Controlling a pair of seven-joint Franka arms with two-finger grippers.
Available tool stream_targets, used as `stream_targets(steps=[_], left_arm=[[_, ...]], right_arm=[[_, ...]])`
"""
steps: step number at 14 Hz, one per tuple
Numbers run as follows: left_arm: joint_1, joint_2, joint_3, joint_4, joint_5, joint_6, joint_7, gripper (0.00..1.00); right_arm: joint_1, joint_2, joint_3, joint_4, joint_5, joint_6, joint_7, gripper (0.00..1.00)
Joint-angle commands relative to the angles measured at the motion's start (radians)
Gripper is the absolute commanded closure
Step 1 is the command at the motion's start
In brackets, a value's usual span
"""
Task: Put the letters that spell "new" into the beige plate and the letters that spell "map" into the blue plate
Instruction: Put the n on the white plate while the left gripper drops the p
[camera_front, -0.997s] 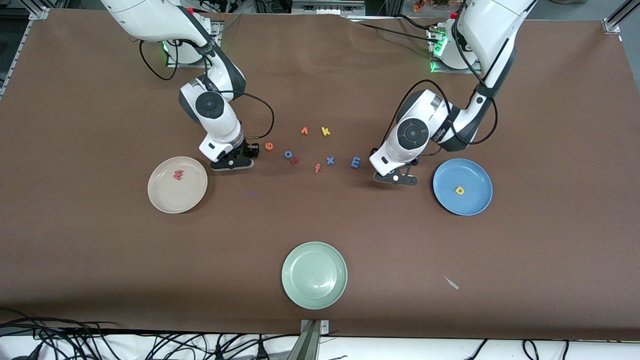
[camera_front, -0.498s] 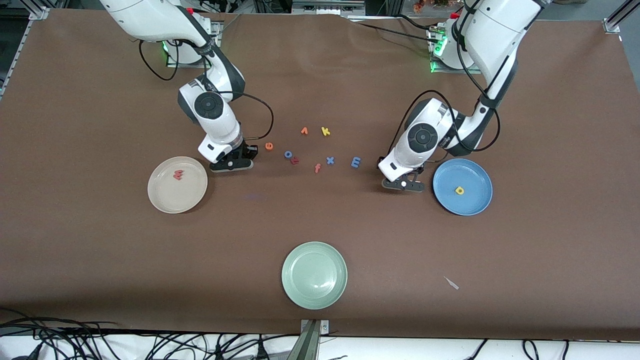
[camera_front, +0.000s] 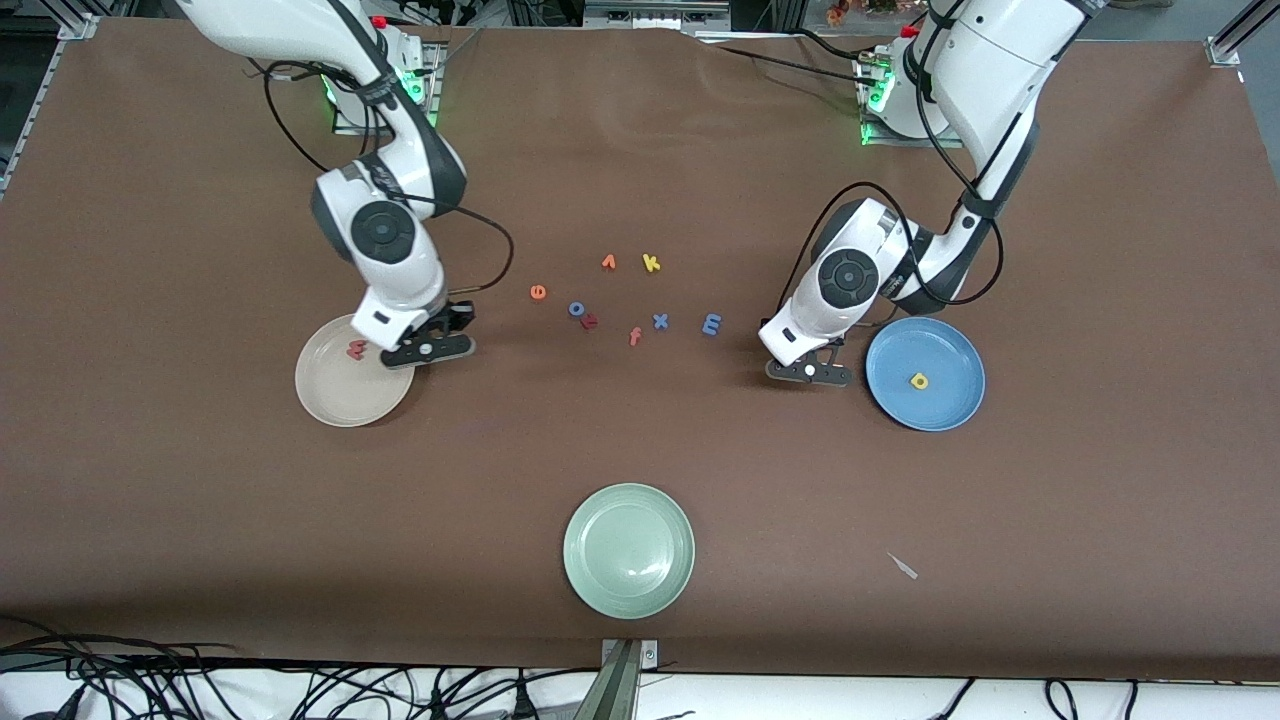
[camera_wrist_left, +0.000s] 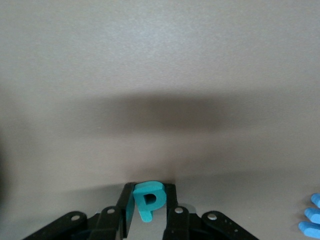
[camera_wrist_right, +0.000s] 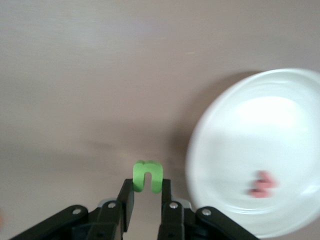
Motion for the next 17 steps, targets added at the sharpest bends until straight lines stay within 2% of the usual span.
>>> stream_targets(steps=[1,4,5,6,7,8,9,11,12,14,17], left_arm=[[0.046,-0.065,-0.005,0.069,0.037,-0.177,0.080,1.00],[0.128,-0.080,-0.005,0.125,0.037,-0.290,0.256,1.00],[0.156,-0.080,0.000,0.126,0.037,-0.290,0.320,1.00],[0.197,-0.080,-0.002,0.128,0.037,-0.290,0.391,0.97],[0.222,-0.080,-0.002,0.129,0.037,-0.290,0.452,0.80],[0.231,-0.080,-0.002,0.129,0.037,-0.290,0.474,0.13],[0.233,-0.082,-0.006,0.129,0.036,-0.290,0.471,0.00],[0.215,-0.092,-0.028,0.129,0.034,-0.291,0.445,0.00],[0.213,-0.091,-0.069,0.129,0.033,-0.291,0.386,0.00],[0.190,-0.083,-0.132,0.131,0.031,-0.285,0.192,0.00],[0.056,-0.034,-0.138,0.175,0.033,-0.274,-0.025,0.00]], right_arm=[[-0.005,-0.080,-0.082,-0.094,-0.009,0.008,-0.121,0.85],[-0.005,-0.112,-0.151,-0.168,-0.002,0.069,-0.195,0.82],[-0.007,-0.108,-0.154,-0.171,0.003,0.077,-0.198,0.74],[-0.005,-0.101,-0.154,-0.171,0.013,0.077,-0.196,0.55],[-0.005,-0.100,-0.154,-0.170,0.039,0.075,-0.195,0.42],[-0.005,-0.098,-0.153,-0.170,0.064,0.074,-0.195,0.35],[-0.004,-0.098,-0.148,-0.167,0.070,0.072,-0.186,0.32],[0.001,-0.098,-0.139,-0.165,0.072,0.069,-0.157,0.29],[0.002,-0.098,-0.111,-0.164,0.072,0.069,-0.106,0.29],[0.004,-0.098,-0.029,-0.164,0.072,0.066,0.039,0.28],[0.004,-0.098,0.114,-0.164,0.073,0.067,0.248,0.25]])
